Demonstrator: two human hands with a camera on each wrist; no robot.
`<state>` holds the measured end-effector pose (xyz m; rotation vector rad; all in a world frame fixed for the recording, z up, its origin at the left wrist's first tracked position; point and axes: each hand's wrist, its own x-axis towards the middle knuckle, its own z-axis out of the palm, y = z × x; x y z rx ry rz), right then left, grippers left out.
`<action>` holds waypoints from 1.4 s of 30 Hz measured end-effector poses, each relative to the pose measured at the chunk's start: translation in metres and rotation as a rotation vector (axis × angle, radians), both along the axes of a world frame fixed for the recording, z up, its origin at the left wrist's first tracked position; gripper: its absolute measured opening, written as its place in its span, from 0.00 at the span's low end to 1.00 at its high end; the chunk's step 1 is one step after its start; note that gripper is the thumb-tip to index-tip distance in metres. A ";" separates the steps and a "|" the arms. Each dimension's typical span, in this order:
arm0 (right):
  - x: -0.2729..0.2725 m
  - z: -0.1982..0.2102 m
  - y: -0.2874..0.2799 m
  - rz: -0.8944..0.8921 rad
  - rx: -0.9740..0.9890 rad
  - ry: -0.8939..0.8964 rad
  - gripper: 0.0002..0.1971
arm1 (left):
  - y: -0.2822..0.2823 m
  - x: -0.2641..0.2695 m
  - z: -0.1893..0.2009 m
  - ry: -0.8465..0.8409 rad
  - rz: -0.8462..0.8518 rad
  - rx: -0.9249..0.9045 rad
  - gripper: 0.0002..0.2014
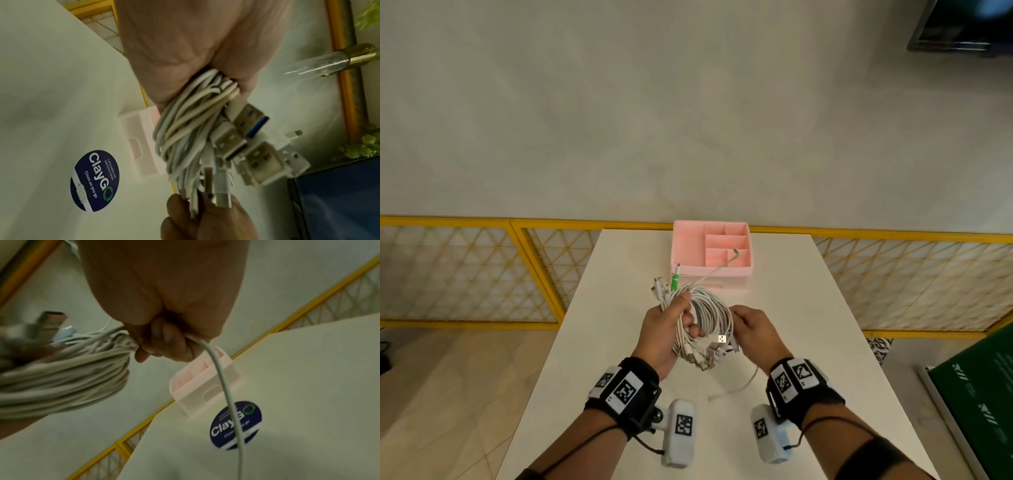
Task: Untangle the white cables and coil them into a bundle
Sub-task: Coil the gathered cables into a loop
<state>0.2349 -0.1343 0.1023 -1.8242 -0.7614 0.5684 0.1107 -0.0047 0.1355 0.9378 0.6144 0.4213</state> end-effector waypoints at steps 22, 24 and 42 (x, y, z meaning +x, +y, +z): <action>-0.076 0.002 0.005 0.582 -0.609 -0.546 0.13 | 0.003 0.003 -0.030 0.157 0.522 0.012 0.13; -0.075 0.022 0.011 0.642 -0.603 -0.604 0.12 | 0.003 0.000 -0.037 0.205 0.467 0.119 0.10; -0.003 0.032 0.014 0.403 -0.176 -0.159 0.05 | -0.008 -0.017 -0.034 0.037 -0.360 -0.103 0.30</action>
